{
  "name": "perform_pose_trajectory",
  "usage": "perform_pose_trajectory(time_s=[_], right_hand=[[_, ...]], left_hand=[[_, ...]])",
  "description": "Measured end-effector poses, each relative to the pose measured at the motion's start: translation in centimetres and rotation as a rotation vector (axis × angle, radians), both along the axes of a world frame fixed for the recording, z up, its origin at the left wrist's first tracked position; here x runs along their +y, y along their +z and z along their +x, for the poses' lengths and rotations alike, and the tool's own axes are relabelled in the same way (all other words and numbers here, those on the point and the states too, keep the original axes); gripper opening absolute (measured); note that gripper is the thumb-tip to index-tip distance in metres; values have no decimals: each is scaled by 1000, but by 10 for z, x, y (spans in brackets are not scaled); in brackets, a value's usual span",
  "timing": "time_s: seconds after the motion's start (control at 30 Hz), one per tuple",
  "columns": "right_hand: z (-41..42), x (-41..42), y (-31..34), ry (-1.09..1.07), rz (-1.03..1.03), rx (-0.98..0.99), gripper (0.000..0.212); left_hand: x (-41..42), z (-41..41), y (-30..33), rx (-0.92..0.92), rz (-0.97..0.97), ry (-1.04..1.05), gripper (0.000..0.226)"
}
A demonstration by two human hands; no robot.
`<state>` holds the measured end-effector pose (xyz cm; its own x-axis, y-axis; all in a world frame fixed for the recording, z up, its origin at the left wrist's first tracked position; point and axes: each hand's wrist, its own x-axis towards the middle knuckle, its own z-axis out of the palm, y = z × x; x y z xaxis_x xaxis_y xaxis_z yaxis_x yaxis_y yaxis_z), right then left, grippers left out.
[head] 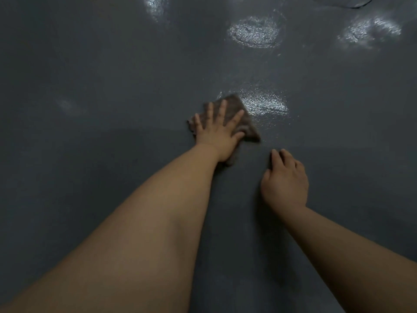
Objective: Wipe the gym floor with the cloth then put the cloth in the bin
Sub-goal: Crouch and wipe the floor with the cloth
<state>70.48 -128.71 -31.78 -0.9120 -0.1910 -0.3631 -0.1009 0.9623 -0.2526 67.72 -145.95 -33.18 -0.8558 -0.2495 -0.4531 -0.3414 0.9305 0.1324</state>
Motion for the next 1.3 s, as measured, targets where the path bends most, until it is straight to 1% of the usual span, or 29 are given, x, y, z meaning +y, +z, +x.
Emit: perform_pose_trajectory(time_s=[0.07, 0.17, 0.2, 0.27, 0.37, 0.43, 0.5, 0.57, 0.6, 0.63, 0.67, 0.7, 0.73, 0.77, 0.8, 0.87, 0.9, 1.07, 1.13, 1.2, 1.3], right_hand=[[-2, 0, 0, 15, 5, -3, 52], [-1, 0, -1, 24, 27, -2, 52], [0, 0, 0, 28, 31, -3, 53], [1, 0, 1, 36, 31, -10, 54], [0, 0, 3, 63, 57, -15, 54], [0, 0, 3, 74, 70, -17, 55], [1, -1, 4, 73, 79, -42, 55], [4, -6, 6, 57, 77, -72, 55], [7, -9, 7, 49, 72, -87, 55], [10, -12, 9, 48, 70, -106, 55], [15, -14, 11, 57, 73, -132, 55], [20, -16, 14, 78, 78, -164, 55], [26, -18, 17, 103, 81, -198, 55], [31, -20, 21, 130, 82, -232, 54], [38, -22, 26, 158, 84, -261, 52], [50, -25, 39, 208, 98, -296, 52], [55, -27, 48, 221, 100, -304, 52], [80, -38, 98, 191, 46, -295, 45], [92, -44, 117, 168, 5, -288, 45], [105, -50, 135, 181, -13, -252, 45], [119, -56, 159, 178, -40, -194, 44]], left_hand=[[-26, 5, 0, 15, -2, 185, 59], [-63, 41, -2, 9, -42, 460, 60], [-71, 58, -3, 1, -63, 532, 59], [-77, 86, -4, -28, -85, 608, 59], [-58, 109, -4, -27, -72, 603, 60], [-27, 118, -4, -24, -70, 526, 61], [8, 130, 0, -22, -47, 346, 63], [26, 145, 4, -35, -21, 84, 63], [23, 150, 4, -53, -35, -40, 63], [13, 154, 4, -65, -58, -117, 62], [1, 158, 5, -88, -84, -131, 62], [-12, 163, 6, -119, -97, -71, 62], [-23, 167, 10, -158, -94, 38, 61], [-32, 170, 14, -213, -71, 150, 61], [-38, 171, 21, -277, -38, 219, 62], [-41, 170, 39, -365, 16, 249, 65], [-41, 169, 49, -376, 39, 254, 67], [-26, 181, 97, -268, 113, 322, 73], [-17, 190, 112, -215, 155, 394, 73], [-8, 200, 126, -164, 209, 477, 73], [-1, 210, 150, -113, 225, 486, 76]])
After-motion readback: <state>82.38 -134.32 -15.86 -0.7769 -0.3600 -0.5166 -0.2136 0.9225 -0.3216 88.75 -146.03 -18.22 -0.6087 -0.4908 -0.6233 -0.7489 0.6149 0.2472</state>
